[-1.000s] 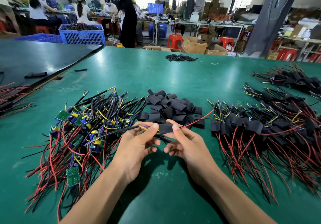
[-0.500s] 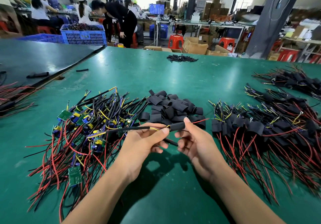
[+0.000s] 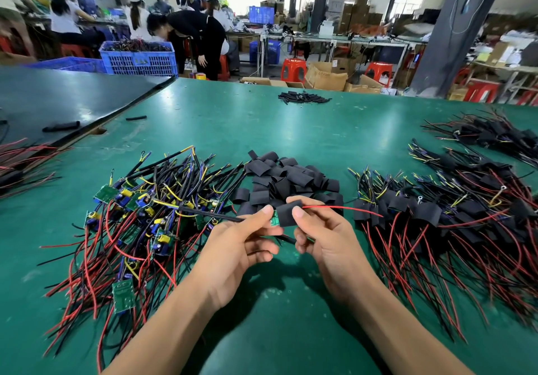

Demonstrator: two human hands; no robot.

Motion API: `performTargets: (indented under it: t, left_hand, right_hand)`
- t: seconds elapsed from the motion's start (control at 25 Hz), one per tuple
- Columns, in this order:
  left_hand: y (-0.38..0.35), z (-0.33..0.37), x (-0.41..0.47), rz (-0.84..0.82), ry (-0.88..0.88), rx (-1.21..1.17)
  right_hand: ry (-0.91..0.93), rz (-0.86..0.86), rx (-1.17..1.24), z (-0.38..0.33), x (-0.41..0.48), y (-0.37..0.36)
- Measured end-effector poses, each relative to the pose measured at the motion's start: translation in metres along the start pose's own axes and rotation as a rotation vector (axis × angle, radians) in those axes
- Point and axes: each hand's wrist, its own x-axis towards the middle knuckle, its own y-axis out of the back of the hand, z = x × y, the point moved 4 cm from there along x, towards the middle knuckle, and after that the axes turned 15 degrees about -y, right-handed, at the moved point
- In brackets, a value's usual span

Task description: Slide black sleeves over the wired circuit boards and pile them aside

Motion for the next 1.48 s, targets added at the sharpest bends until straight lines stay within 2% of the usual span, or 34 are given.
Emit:
performTargets:
  t: [0.44, 0.72, 0.92, 1.24, 1.48]
  left_hand:
    - [0.001, -0.004, 0.0, 0.026, 0.063, -0.015]
    - [0.001, 0.0, 0.001, 0.039, -0.137, -0.034]
    - [0.0, 0.0, 0.0, 0.014, -0.218, 0.041]
    - [0.0, 0.001, -0.001, -0.014, -0.217, 0.076]
    - [0.002, -0.001, 0.003, 0.044, -0.124, -0.09]
  right_hand:
    - [0.084, 0.032, -0.072, -0.01, -0.007, -0.006]
    - [-0.184, 0.078, 0.153, -0.002, -0.005, -0.007]
    - [-0.2, 0.029, 0.173, -0.002, -0.004, -0.008]
    - [-0.224, -0.014, 0.123, 0.001, -0.007, -0.013]
    - [-0.197, -0.014, 0.208, 0.0, -0.005, -0.011]
